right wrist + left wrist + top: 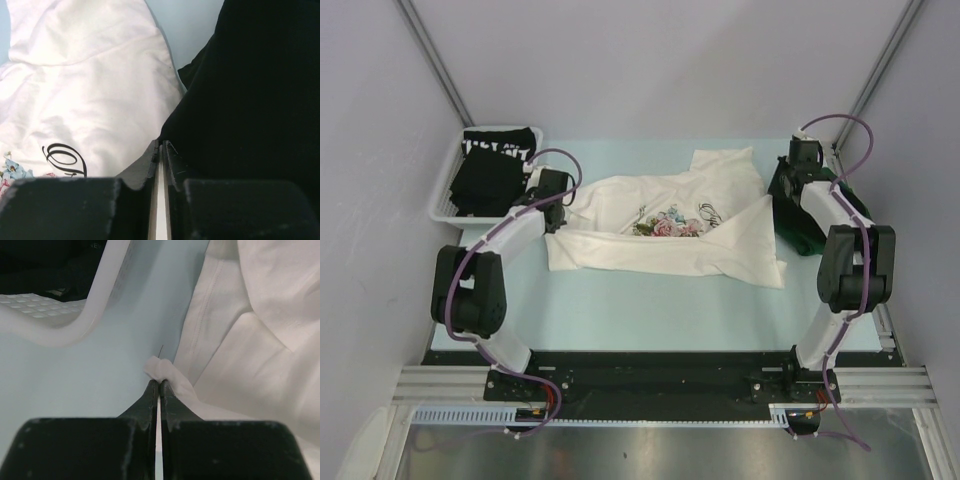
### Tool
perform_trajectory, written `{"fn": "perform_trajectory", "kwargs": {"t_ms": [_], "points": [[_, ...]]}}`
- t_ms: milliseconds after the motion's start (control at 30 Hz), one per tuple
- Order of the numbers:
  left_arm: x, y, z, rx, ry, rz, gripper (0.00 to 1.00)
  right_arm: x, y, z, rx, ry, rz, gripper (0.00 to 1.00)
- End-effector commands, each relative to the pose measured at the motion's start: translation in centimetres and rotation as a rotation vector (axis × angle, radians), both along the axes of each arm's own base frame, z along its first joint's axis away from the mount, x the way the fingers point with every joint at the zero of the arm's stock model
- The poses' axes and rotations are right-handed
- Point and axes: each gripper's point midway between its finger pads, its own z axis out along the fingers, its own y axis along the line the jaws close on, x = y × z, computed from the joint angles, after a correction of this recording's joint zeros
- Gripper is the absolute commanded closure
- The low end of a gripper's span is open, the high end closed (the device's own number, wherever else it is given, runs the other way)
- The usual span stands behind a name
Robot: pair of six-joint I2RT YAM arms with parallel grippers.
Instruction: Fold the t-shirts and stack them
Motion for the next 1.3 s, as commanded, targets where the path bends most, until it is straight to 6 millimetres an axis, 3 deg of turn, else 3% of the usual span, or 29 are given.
{"fn": "perform_trajectory", "kwargs": {"t_ms": [0,67,167,333,567,767,967,1100,1267], "points": [[1.7,-0.2,1.5,-0.007,-0.039,-0.016,0.91,1.6,-0.8,1.6,-0.037,-0.041,-0.012,0.79],[1.6,-0.3,1.4,-0.011,-0.034,-0.020,0.80,1.8,-0.8,1.8,-0.049,-0.043,-0.011,0.75],[1.7,-0.3,1.5,-0.012,-0.035,-0.020,0.73,2.0,-1.1,2.0,-0.058,-0.040,-0.019,0.71],[1.8,-0.3,1.8,-0.010,-0.037,-0.027,0.69,1.9,-1.6,2.8,-0.067,-0.055,-0.041,0.68],[0.6,-0.5,3.3,-0.026,-0.054,-0.035,0.68,1.0,-1.5,6.3,-0.046,-0.113,-0.061,0.67],[-3.7,-1.6,1.1,-0.140,-0.002,-0.013,0.67,-0.3,-1.1,9.3,-0.012,-0.156,-0.077,0.67],[-6.7,-4.9,-2.4,-0.378,-0.020,-0.033,0.66,-1.6,-0.5,11.2,0.004,-0.178,-0.051,0.66],[-7.6,-5.7,-4.1,-0.435,-0.008,-0.028,0.65,-2.3,-0.3,11.1,0.003,-0.162,-0.036,0.66],[-6.9,-5.0,-4.2,-0.384,-0.011,-0.022,0.63,-2.9,-0.1,11.3,0.000,-0.171,-0.023,0.65]]}}
